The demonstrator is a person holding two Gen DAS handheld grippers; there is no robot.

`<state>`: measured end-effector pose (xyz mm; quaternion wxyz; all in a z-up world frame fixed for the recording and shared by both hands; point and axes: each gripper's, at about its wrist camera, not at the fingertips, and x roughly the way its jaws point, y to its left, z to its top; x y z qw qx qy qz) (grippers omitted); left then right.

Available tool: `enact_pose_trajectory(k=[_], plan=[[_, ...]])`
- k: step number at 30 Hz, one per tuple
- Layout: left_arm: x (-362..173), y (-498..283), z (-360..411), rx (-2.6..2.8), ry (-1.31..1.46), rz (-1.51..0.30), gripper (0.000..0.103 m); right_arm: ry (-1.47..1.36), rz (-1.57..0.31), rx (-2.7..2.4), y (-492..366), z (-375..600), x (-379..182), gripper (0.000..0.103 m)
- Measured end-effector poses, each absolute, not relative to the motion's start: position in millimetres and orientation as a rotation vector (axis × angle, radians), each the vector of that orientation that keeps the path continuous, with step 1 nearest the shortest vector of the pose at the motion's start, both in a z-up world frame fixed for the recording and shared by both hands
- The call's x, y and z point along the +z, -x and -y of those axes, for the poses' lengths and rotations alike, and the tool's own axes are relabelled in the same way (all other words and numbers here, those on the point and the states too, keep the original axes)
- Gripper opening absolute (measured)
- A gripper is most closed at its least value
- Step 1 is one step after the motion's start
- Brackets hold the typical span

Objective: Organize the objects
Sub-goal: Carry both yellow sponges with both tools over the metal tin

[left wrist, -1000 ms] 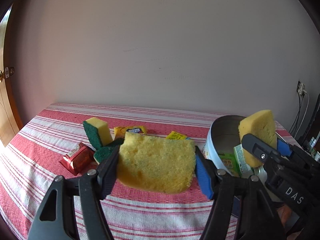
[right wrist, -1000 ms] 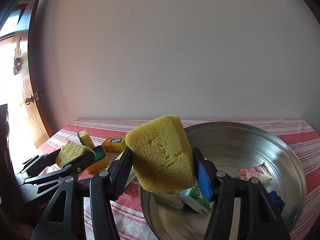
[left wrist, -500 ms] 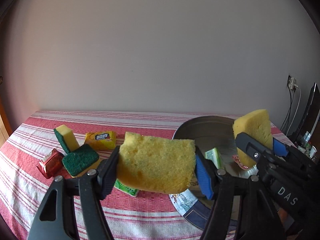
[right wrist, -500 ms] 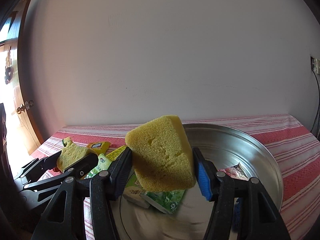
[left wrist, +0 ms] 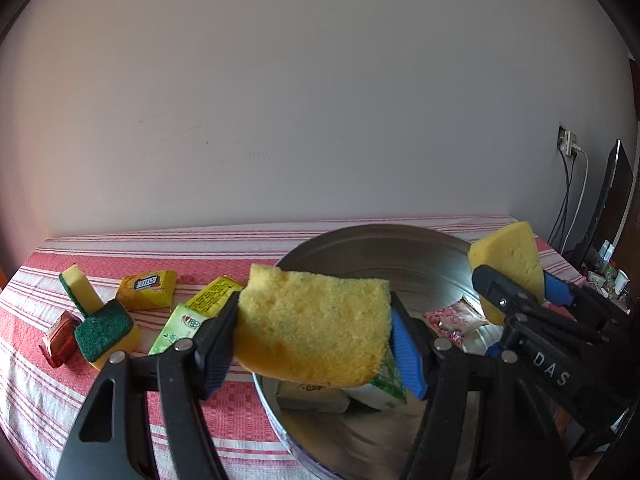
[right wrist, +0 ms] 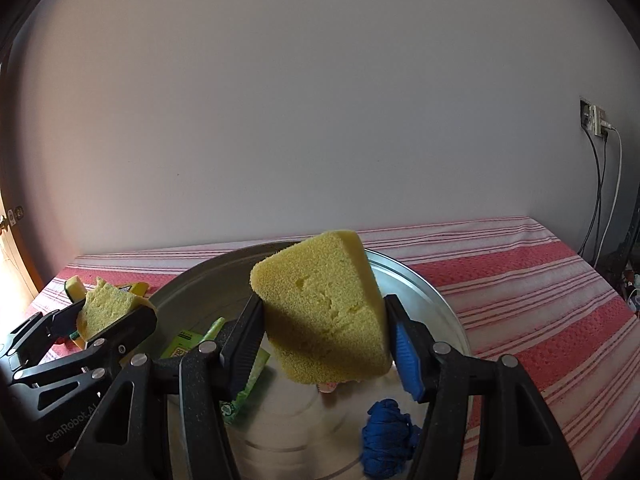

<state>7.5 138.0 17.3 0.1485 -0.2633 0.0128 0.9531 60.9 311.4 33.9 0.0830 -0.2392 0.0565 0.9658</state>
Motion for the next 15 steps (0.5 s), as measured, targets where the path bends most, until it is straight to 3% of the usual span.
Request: enact_pose_trajectory(k=[15], plan=[[-6,18,-163,2.734,0.835,-0.113,0.068,0.743,-0.135,2.819,-57,-311,32,0.061]])
